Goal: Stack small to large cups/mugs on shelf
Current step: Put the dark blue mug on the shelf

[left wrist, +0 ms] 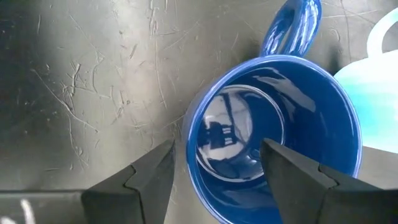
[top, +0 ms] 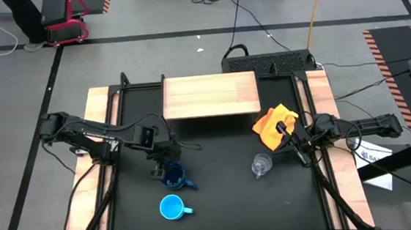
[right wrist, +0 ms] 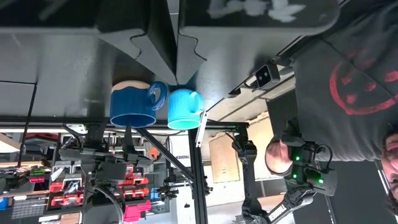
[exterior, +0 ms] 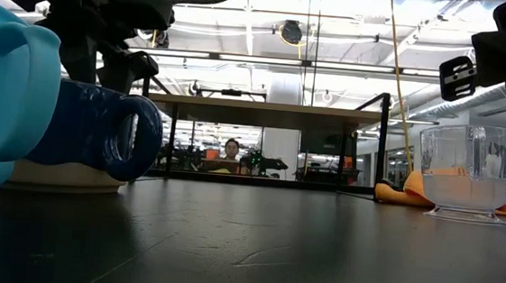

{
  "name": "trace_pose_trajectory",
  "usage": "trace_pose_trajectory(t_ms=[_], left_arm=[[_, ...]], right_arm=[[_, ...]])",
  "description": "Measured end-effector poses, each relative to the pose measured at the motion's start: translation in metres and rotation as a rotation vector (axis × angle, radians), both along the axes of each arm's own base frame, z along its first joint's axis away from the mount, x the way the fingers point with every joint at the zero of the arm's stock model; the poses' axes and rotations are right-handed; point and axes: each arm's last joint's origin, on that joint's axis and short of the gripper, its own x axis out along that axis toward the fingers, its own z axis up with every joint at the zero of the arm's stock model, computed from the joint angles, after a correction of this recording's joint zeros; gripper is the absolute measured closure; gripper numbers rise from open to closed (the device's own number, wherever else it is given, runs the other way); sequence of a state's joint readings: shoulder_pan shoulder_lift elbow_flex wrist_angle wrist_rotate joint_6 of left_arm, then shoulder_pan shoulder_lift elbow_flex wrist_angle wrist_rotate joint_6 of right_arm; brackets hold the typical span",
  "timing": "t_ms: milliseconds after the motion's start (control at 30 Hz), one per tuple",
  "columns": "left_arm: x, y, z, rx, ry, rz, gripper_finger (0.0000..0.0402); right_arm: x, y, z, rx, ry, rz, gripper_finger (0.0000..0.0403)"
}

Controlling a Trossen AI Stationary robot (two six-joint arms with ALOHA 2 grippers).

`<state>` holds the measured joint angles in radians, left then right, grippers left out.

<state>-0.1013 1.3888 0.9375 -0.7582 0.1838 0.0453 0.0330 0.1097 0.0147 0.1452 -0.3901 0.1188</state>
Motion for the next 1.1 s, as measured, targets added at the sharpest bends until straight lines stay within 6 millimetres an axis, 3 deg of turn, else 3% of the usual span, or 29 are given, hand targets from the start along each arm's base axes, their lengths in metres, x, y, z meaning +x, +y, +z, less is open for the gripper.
trace_pose_trajectory(t_ms=[433,700,833,1033,1100], left_arm=[[-0.008,0.0,-0.018,-0.013,0.035,-0.045,0.0165],[-0.007,0.001,-0.018,-0.005,0.026,-0.049,0.0171],[-0.007,0.004,-0.018,-0.002,0.024,-0.044,0.0225],[-0.006,0.006,-0.018,0.017,0.001,-0.093,0.0376],[-0.007,0.006,-0.018,0.022,0.014,-0.093,0.0381]], right_arm=[[0.0,0.0,0.0,0.001,0.001,0.0,0.0403],[0.0,0.0,0.0,0.0,0.001,0.0,0.0403],[0.0,0.0,0.0,0.0,0.001,0.0,0.0403],[0.0,0.0,0.0,0.001,0.0,0.0,0.0403],[0.0,0.0,0.0,0.001,0.0,0.0,0.0403]])
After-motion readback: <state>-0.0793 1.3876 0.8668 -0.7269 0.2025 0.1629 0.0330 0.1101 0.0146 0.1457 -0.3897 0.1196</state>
